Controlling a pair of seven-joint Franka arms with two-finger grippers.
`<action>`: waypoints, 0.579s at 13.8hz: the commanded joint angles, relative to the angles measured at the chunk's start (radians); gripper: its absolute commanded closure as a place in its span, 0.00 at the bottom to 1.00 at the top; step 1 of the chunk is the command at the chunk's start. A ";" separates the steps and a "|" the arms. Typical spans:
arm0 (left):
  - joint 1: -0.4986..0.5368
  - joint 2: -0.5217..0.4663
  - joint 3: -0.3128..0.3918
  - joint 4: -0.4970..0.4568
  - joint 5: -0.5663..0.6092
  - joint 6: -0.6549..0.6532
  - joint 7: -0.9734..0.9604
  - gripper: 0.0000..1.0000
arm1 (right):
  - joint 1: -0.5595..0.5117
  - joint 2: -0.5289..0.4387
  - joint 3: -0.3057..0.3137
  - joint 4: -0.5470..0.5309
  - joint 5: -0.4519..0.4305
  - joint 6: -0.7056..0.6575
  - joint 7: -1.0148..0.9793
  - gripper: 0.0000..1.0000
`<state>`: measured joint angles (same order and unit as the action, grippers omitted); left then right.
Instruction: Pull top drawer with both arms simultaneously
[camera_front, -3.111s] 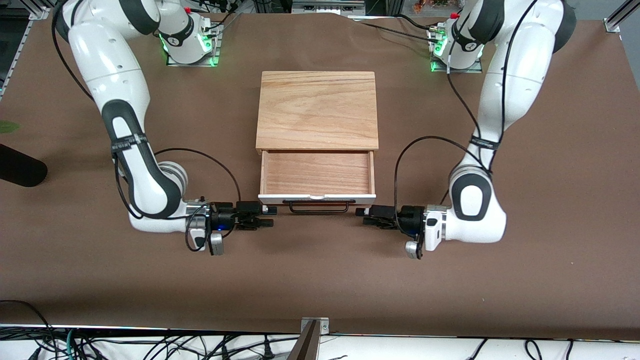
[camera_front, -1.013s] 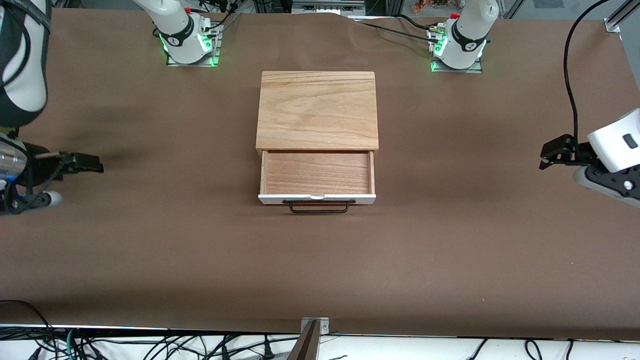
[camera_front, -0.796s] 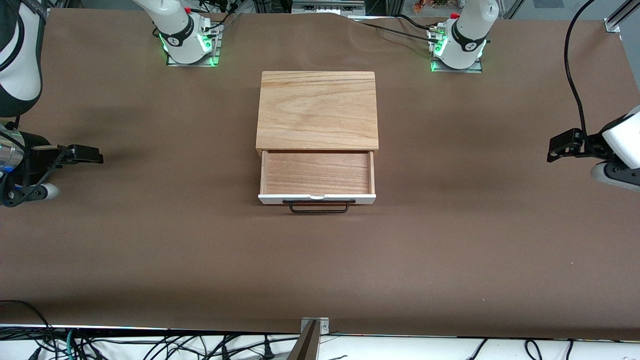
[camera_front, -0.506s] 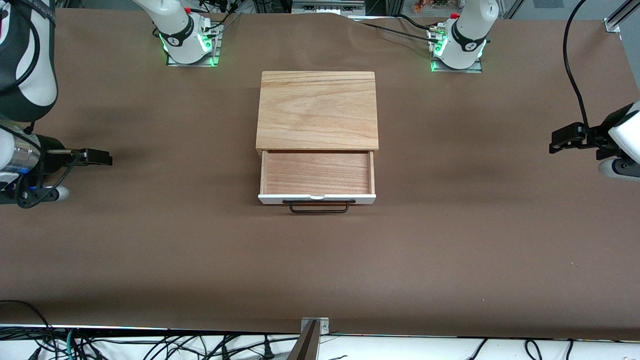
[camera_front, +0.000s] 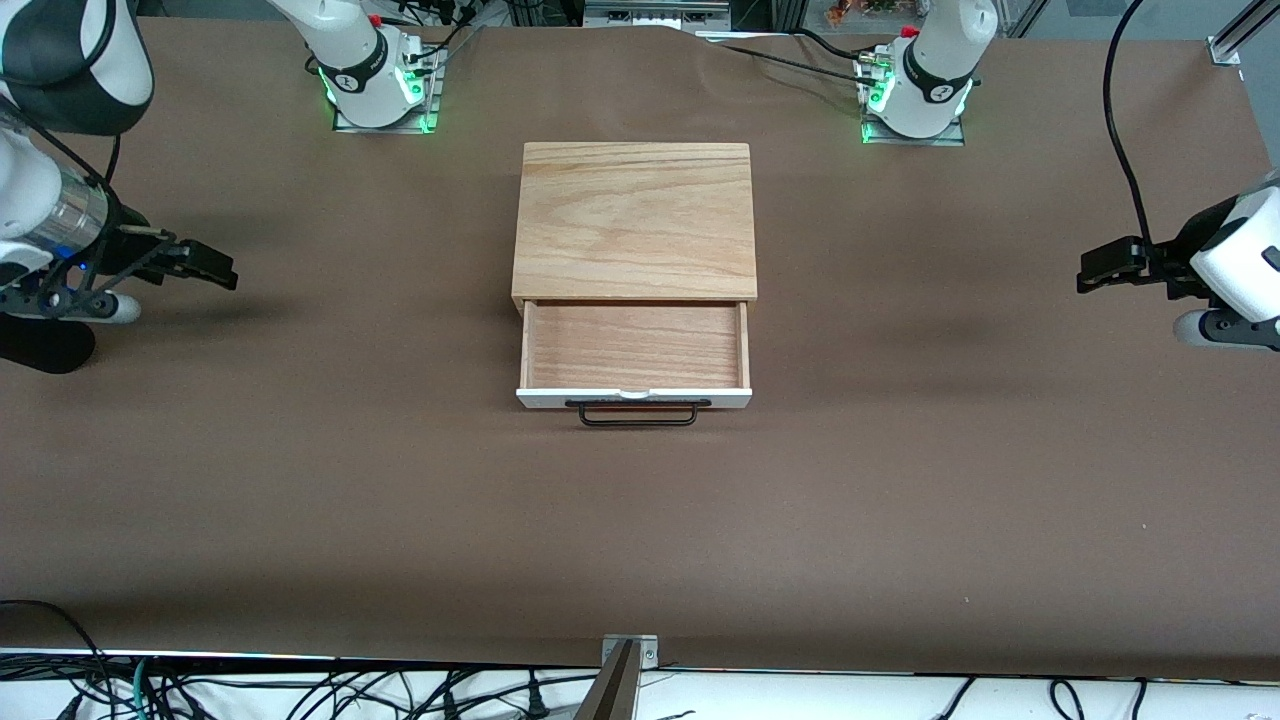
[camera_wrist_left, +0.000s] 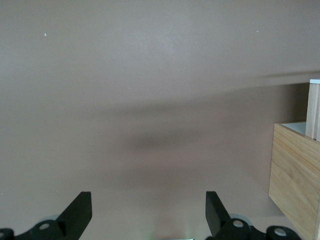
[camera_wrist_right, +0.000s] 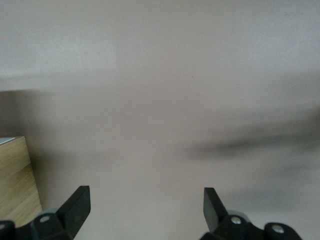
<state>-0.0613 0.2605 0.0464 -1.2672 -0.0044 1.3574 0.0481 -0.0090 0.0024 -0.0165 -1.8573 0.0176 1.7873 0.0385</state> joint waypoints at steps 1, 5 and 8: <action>-0.008 -0.030 -0.005 -0.034 -0.014 0.002 -0.013 0.00 | -0.039 -0.018 0.040 0.026 -0.005 -0.035 0.014 0.00; -0.008 -0.029 -0.005 -0.034 -0.016 0.002 -0.010 0.00 | -0.034 0.030 0.035 0.136 -0.013 -0.124 0.015 0.00; -0.009 -0.029 -0.005 -0.034 -0.017 0.002 -0.013 0.00 | -0.034 0.033 0.035 0.136 -0.015 -0.121 0.008 0.00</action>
<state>-0.0664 0.2583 0.0398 -1.2741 -0.0044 1.3574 0.0471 -0.0265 0.0151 0.0015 -1.7515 0.0176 1.6886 0.0386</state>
